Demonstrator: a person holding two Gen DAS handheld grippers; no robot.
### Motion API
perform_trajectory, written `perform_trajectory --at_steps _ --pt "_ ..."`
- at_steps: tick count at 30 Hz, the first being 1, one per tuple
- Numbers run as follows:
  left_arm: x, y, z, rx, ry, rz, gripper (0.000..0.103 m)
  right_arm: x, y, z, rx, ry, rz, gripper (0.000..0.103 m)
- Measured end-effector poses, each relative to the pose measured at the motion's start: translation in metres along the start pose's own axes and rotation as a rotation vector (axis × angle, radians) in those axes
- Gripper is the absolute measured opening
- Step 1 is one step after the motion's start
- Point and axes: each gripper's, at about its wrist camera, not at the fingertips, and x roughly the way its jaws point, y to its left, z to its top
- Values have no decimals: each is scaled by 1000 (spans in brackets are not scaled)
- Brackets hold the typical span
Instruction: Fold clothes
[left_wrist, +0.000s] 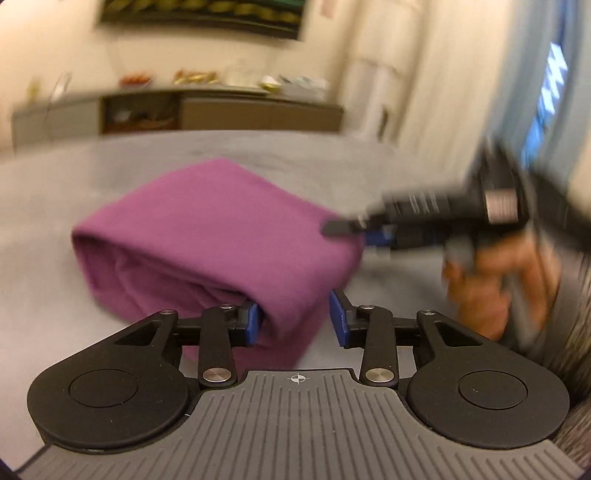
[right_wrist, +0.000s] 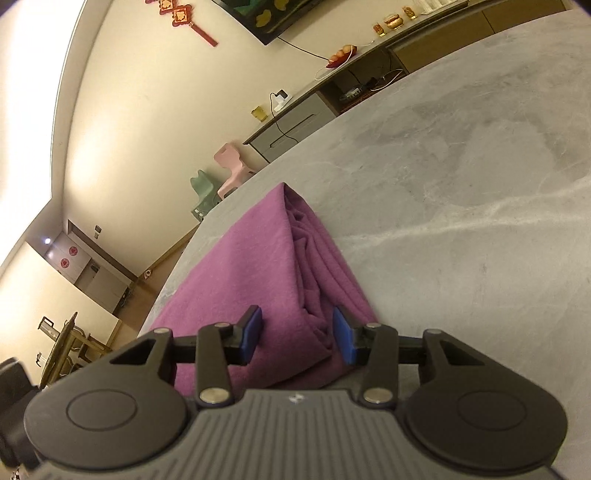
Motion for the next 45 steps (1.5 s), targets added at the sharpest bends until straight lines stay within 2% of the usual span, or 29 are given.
perform_trajectory --at_steps 1,2,3,5,6,9,12,13,17,19,21,23,25,26,27,28,30,33,36,40,42,44,45 --pt "3 -3 -1 14 17 11 0 1 0 0 4 -2 -1 42" --pt "7 -6 -2 29 34 22 0 1 0 1 10 -7 -3 42" --pt "3 4 2 -90 26 -59 0 1 -1 2 14 -13 -8 42" --pt "0 39 6 -443 15 -308 0 0 -2 3 19 -27 -22 42" --pt "5 50 4 -541 50 -363 0 1 -3 3 18 -26 -25 42" --pt "40 69 -27 -662 210 -381 0 5 -2 4 3 -25 -37 42" --pt "45 78 -40 -718 199 -444 2 8 3 3 -42 -31 -64 40" --pt "43 76 -40 -701 200 -443 7 9 4 2 -59 -35 -73 39" --pt "38 70 -30 -581 217 -405 3 12 13 1 -159 -40 -121 39" --pt "36 75 -19 -536 213 -374 3 9 21 0 -204 -36 -177 39" --pt "34 80 -6 -507 198 -315 3 6 25 -2 -155 -45 -213 39" --pt "31 85 7 -477 183 -256 4 4 25 -7 -53 -64 -210 40" --pt "28 91 21 -448 168 -198 0 3 29 -12 -45 -74 -204 41" --pt "22 86 22 -433 167 -225 0 3 30 -13 -57 -79 -204 41" --pt "14 77 20 -418 170 -278 4 3 32 -13 -81 -85 -206 41" --pt "8 69 18 -395 186 -300 7 3 34 -12 -105 -90 -208 41" --pt "4 60 12 -363 215 -290 7 3 37 -12 -152 -102 -212 41" --pt "-5 58 7 -344 200 -291 8 2 43 -11 -223 -119 -218 40" --pt "-43 74 17 -358 53 -335 18 2 48 -11 -294 -136 -223 43" --pt "-69 82 49 -375 -180 -313 31 1 55 -10 -389 -158 -231 43" --pt "-42 72 57 -367 -143 -335 31 0 59 -9 -437 -169 -234 41" --pt "-2 55 46 -320 -12 -296 29 3 60 -10 -480 -163 -245 40" --pt "19 44 36 -287 64 -260 24 10 55 -12 -491 -119 -268 40"
